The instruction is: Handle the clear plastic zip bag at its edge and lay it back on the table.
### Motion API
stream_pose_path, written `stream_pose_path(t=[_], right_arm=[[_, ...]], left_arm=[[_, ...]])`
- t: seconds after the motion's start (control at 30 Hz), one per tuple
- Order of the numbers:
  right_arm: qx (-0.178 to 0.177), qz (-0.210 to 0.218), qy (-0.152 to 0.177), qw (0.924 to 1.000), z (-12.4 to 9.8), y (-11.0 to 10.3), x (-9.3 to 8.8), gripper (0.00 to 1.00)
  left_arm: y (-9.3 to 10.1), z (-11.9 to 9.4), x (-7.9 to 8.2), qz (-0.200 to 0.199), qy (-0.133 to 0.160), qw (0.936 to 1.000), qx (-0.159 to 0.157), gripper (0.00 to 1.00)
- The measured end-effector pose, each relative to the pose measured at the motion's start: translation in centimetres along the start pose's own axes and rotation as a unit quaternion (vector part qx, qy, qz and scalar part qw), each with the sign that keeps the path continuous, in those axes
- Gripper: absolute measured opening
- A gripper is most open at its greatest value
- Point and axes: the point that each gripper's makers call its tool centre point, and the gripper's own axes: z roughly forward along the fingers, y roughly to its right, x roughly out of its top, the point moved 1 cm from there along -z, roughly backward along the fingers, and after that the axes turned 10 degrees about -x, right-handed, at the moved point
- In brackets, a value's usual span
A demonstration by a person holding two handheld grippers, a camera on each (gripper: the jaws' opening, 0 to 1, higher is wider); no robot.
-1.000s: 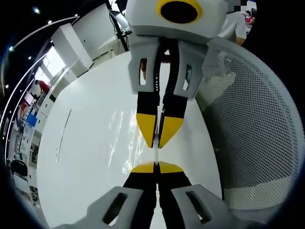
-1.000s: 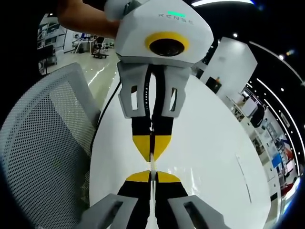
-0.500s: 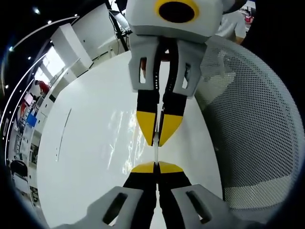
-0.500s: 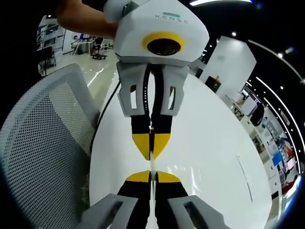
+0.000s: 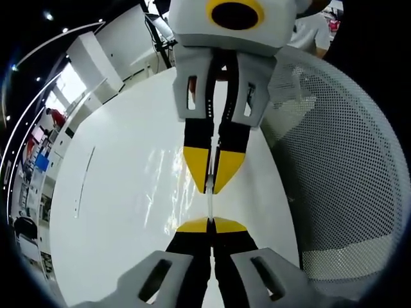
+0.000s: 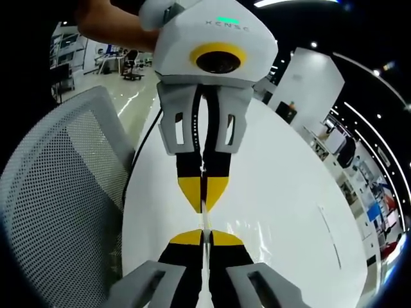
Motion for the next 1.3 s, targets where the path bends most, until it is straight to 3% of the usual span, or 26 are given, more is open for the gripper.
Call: stream_pose_path(t=[1.3], right_arm=[[-0.004,0.010,-0.001,0.9999,-0.10,0.32,-0.20,0.00]], left_arm=[[-0.23,-0.13,-0.05,-0.001,0.001,1.0000,0.001,0.00]])
